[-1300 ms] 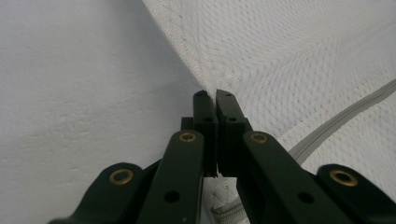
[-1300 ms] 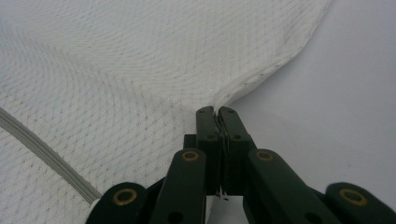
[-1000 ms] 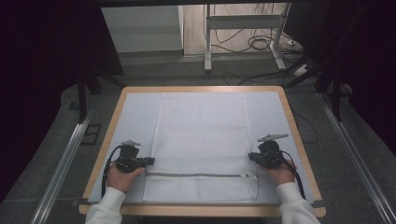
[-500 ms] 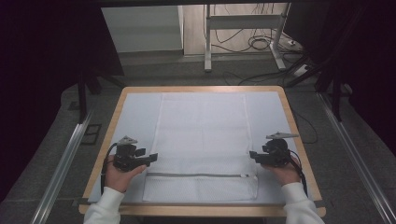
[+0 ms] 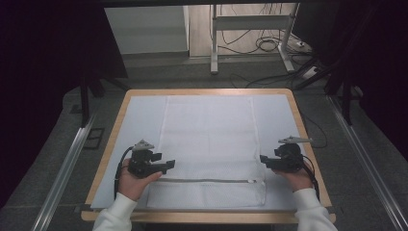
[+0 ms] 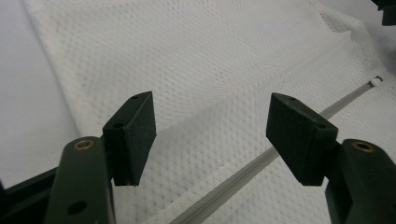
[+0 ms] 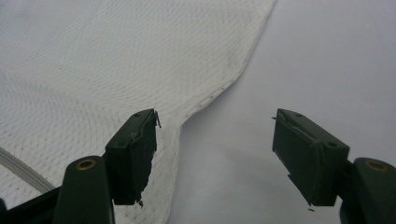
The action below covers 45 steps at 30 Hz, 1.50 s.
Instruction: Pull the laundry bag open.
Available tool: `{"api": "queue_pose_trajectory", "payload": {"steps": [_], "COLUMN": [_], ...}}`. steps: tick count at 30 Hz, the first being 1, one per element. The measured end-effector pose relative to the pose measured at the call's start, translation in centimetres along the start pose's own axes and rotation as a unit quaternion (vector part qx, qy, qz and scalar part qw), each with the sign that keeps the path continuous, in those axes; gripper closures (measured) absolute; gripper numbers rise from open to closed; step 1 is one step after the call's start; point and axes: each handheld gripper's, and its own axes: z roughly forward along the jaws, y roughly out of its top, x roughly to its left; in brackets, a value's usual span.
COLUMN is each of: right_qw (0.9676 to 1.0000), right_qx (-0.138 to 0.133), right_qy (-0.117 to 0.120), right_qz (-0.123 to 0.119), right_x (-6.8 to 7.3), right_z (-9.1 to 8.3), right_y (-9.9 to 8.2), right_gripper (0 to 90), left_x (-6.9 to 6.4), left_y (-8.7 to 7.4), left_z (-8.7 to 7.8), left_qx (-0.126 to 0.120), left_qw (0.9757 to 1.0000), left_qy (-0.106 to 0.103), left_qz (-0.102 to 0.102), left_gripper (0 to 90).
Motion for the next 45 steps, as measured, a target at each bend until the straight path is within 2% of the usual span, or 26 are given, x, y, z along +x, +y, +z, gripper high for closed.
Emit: {"api": "queue_pose_trajectory", "payload": {"steps": [7,26,45], "right_qw": [1.0000,0.9999,0.9998], "right_qx": [0.000,-0.008,-0.015], "right_qy": [0.000,-0.003,-0.001], "right_qz": [0.001,0.009,0.012], "right_x": [-0.1,-0.4,-0.4], "right_z": [-0.1,-0.4,-0.5], "right_y": [-0.1,-0.2,-0.3], "right_gripper": [30.0,30.0,30.0], "left_x": [-1.3,-5.0,-7.6], "left_y": [0.5,1.3,1.7], "left_z": [0.5,2.7,4.3], "left_qx": [0.001,0.019,0.033], "left_qw": [0.9999,0.9980,0.9961], "left_qy": [-0.017,-0.052,-0.061], "left_qz": [0.003,0.032,0.055], "left_gripper": [33.2,33.2,33.1]}}
